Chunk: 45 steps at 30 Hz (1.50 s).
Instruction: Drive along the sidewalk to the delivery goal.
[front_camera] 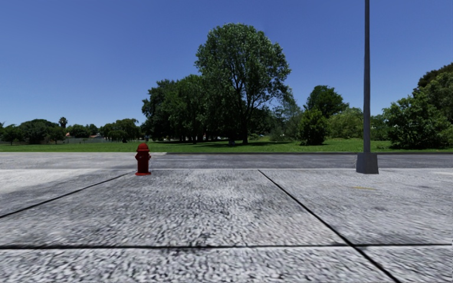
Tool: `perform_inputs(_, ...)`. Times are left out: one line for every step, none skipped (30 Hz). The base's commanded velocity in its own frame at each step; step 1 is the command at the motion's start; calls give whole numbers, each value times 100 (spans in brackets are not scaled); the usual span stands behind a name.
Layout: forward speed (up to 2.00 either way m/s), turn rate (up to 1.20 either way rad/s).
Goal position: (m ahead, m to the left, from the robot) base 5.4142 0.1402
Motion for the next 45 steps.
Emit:
perform_inputs(200,0)
perform_inputs(200,0)
perform_inputs(200,0)
perform_inputs(200,0)
perform_inputs(200,0)
perform_inputs(200,0)
perform_inputs(200,0)
perform_inputs(200,0)
perform_inputs(200,0)
perform_inputs(200,0)
perform_inputs(200,0)
perform_inputs(200,0)
perform_inputs(200,0)
perform_inputs(200,0)
perform_inputs(200,0)
perform_inputs(200,0)
perform_inputs(200,0)
perform_inputs(200,0)
perform_inputs(200,0)
perform_inputs(200,0)
perform_inputs(200,0)
perform_inputs(200,0)
perform_inputs(200,0)
perform_inputs(200,0)
perform_inputs(200,0)
perform_inputs(200,0)
perform_inputs(200,0)
perform_inputs(200,0)
perform_inputs(200,0)
perform_inputs(200,0)
perform_inputs(200,0)
perform_inputs(200,0)
perform_inputs(200,0)
perform_inputs(200,0)
perform_inputs(200,0)
perform_inputs(200,0)
perform_inputs(200,0)
perform_inputs(200,3)
perform_inputs(200,5)
perform_inputs(200,5)
perform_inputs(200,5)
perform_inputs(200,5)
perform_inputs(200,5)
perform_inputs(200,5)
perform_inputs(200,0)
